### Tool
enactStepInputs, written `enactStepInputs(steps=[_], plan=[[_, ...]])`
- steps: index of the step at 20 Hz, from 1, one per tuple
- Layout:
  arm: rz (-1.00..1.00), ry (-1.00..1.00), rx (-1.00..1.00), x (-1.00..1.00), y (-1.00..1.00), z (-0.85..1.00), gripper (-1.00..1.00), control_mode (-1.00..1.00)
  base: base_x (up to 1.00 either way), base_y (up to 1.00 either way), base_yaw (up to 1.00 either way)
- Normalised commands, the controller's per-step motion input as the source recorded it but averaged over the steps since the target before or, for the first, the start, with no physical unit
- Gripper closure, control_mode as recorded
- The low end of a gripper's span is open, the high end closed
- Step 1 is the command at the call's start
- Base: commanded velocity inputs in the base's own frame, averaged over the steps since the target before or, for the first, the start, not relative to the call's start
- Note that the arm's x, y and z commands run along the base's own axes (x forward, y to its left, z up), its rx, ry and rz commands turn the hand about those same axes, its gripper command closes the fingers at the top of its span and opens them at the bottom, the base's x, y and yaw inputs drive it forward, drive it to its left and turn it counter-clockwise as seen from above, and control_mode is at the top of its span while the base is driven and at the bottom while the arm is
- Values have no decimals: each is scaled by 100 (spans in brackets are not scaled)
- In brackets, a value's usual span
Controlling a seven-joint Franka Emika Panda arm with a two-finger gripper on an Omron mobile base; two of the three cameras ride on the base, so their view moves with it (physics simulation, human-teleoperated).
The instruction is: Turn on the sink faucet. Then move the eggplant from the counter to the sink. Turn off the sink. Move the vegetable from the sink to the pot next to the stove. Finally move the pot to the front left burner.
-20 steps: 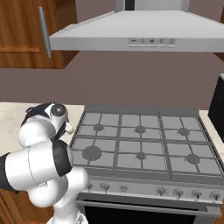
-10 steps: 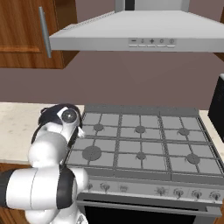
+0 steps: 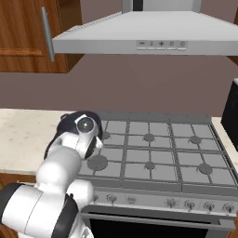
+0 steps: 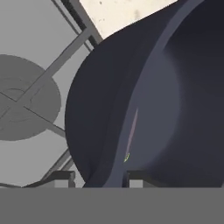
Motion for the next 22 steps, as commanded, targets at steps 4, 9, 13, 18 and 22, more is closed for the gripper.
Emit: enactStepInputs(steps=[4,9,13,18,22], plan=[[-9,0,0,-2,-59,-4,100,-100,0,0,0],[-6,0,0,-1,-45,-12,100,-100,0,0,0],[-1,2,0,0,-26,-22,100,-100,0,0,0],[0,2,0,0,-22,-24,100,-100,0,0,0],[0,4,0,0,-17,-18,100,-100,0,0,0]])
